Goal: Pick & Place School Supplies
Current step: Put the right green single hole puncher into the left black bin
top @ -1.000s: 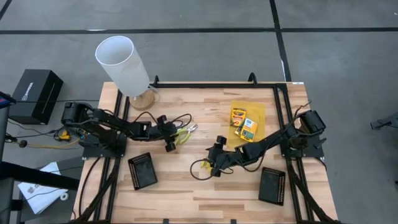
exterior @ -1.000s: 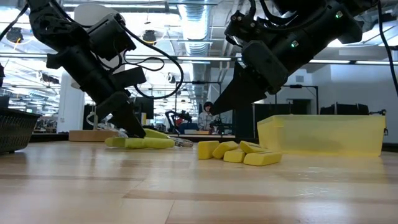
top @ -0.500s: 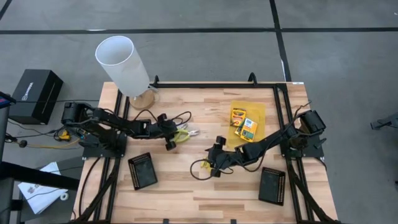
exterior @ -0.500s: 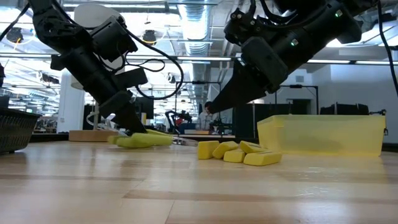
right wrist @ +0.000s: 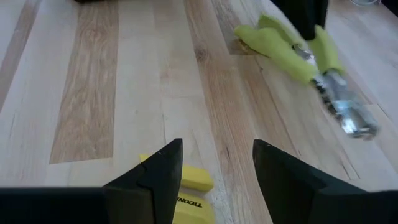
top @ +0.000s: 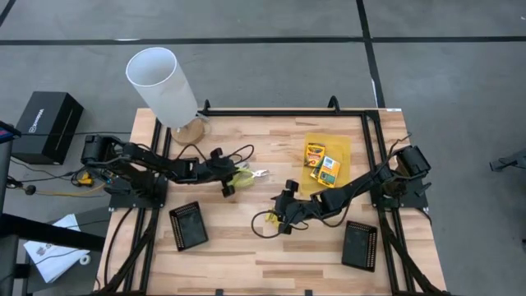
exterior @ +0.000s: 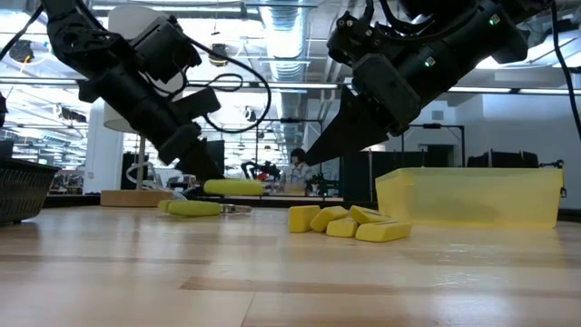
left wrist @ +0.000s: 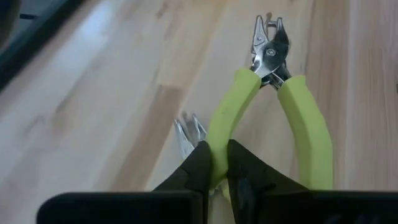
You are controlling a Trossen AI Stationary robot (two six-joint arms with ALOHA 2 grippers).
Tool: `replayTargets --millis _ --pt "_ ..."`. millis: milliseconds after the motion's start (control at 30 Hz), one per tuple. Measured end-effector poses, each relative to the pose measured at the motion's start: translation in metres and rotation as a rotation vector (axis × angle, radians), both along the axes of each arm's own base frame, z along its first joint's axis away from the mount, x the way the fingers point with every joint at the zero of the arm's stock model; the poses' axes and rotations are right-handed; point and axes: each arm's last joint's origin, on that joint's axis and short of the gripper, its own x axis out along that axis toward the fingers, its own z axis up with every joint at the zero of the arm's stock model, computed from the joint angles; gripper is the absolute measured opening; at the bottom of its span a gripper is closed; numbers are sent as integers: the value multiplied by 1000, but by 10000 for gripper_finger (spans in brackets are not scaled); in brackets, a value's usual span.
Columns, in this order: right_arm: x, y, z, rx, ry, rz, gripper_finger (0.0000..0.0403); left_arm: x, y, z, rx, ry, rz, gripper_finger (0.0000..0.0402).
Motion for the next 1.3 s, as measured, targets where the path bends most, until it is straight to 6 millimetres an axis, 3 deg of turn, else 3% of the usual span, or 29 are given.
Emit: replayTargets --millis 167,367,733,900,1300 --pt "0 0 0 2 -2 2 186 -2 -4 14 5 -70 39 24" --pt "0 3 0 21 5 32 186 -13 -24 46 1 -190 -39 23" --pt "-2 13 2 42 -23 71 186 -60 -67 91 -108 -258 -557 22" --pt "1 14 5 58 -66 70 186 -74 -74 89 -177 -183 -701 21" --pt "2 13 6 89 -81 46 186 -98 -73 66 -265 152 -761 20"
